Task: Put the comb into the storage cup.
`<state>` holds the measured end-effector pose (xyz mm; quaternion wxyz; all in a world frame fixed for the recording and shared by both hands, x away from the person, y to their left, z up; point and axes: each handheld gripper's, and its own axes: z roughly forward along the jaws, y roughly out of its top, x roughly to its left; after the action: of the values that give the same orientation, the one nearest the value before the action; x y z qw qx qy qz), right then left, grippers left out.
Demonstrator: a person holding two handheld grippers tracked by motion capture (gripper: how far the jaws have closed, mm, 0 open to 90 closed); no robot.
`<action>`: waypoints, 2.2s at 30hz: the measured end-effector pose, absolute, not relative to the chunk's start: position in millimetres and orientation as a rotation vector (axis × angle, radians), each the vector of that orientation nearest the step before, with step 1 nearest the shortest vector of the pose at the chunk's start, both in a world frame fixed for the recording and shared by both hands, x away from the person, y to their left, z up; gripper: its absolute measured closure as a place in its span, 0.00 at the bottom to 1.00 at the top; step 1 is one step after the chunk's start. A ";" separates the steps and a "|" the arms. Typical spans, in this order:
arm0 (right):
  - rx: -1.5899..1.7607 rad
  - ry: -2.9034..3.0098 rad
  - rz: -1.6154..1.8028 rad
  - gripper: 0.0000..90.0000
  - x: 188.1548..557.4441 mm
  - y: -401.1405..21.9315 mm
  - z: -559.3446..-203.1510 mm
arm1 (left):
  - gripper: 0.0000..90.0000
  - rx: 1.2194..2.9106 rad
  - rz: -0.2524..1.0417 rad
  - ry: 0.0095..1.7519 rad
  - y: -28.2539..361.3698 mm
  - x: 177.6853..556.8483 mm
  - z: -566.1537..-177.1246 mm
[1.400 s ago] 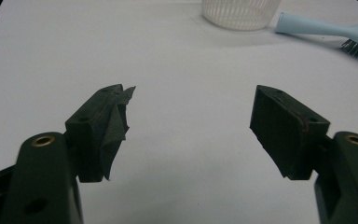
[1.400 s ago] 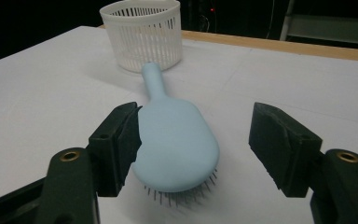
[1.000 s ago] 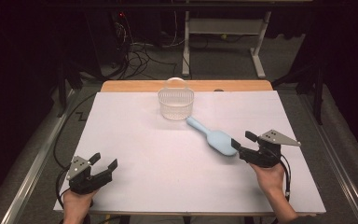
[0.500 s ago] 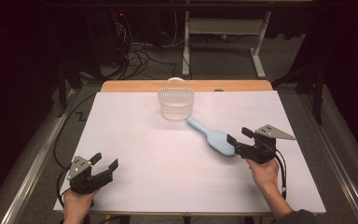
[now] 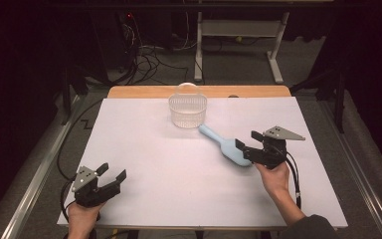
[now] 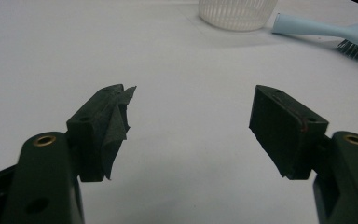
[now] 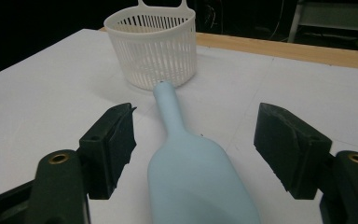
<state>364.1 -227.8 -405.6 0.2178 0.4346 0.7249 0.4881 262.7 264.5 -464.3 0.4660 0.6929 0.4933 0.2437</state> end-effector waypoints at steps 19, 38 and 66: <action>1.138 2.114 1.349 0.41 383.7 -203.1 -400.0 | 0.32 1.708 0.593 1.198 263.0 262.2 -463.7; 1.230 2.216 1.254 0.51 407.8 -182.3 -393.9 | 0.32 1.718 0.587 1.192 262.1 261.8 -463.0; 1.292 2.411 0.925 0.79 452.5 -150.9 -384.1 | 0.32 1.719 0.585 1.181 261.4 261.4 -462.5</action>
<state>452.5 -150.9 -384.1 0.1267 0.4438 0.8282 0.3179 261.4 261.4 -462.5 0.4685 0.7011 0.4818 0.2385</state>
